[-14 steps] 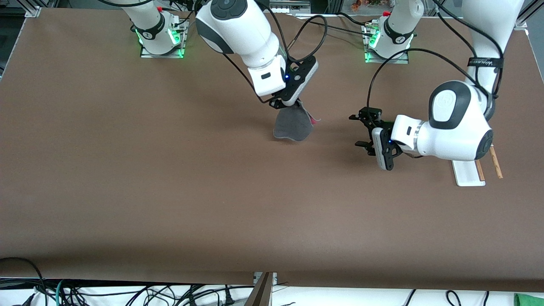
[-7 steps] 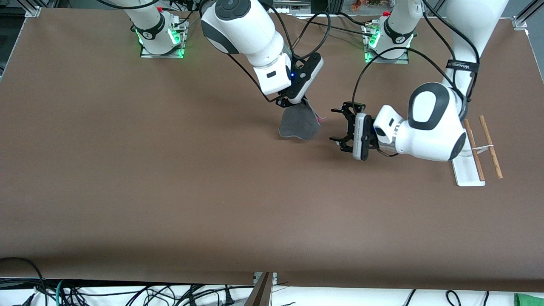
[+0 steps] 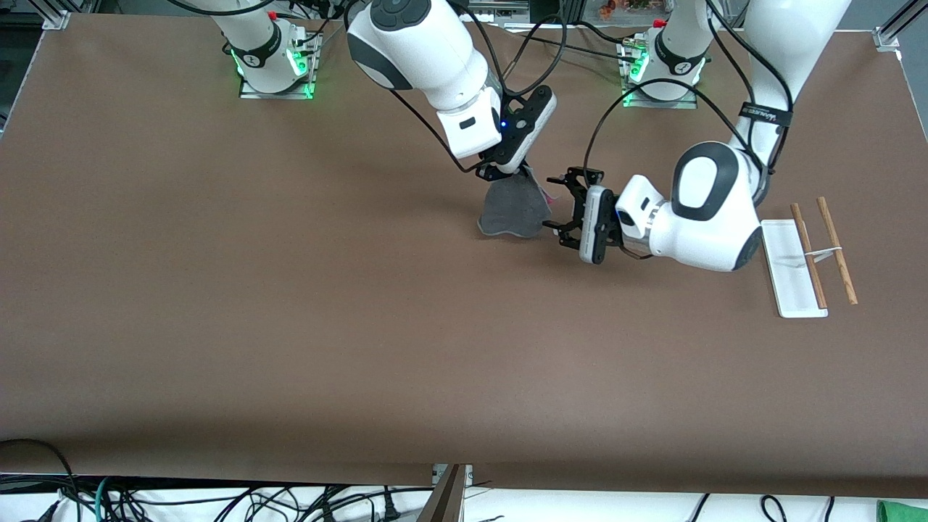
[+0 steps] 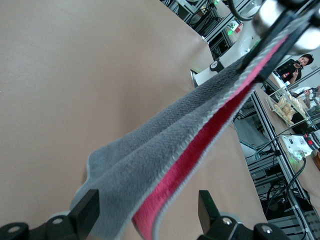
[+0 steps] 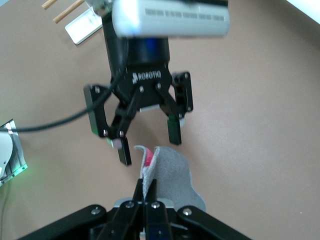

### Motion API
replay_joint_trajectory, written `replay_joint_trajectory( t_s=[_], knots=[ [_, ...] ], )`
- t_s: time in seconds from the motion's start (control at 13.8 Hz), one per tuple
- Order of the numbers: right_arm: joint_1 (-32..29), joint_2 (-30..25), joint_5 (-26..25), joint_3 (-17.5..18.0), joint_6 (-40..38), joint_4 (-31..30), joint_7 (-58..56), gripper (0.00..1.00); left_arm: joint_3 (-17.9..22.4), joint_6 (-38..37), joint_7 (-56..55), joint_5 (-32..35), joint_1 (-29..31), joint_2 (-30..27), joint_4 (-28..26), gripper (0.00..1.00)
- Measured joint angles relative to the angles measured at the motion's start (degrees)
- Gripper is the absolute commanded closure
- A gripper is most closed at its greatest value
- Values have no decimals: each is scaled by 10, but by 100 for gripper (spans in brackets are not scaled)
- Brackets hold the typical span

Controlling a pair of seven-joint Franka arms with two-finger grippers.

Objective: Pass towel and hang on rack
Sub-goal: 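Close the left gripper on the hanging towel beside the right gripper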

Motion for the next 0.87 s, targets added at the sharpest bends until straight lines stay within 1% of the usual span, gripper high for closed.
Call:
replay_joint_trajectory(
  t_s=[0.22,0.51,0.87],
  knots=[
    [2,0,0,0,4,0,0,100,-4,1,0,0,1,-4,-6,12],
    [3,0,0,0,7,0,0,100,-3,-17,2,0,15,-16,-11,12],
    [3,1,0,0,12,0,0,100,-2,-27,30,0,23,-16,-17,12]
  ],
)
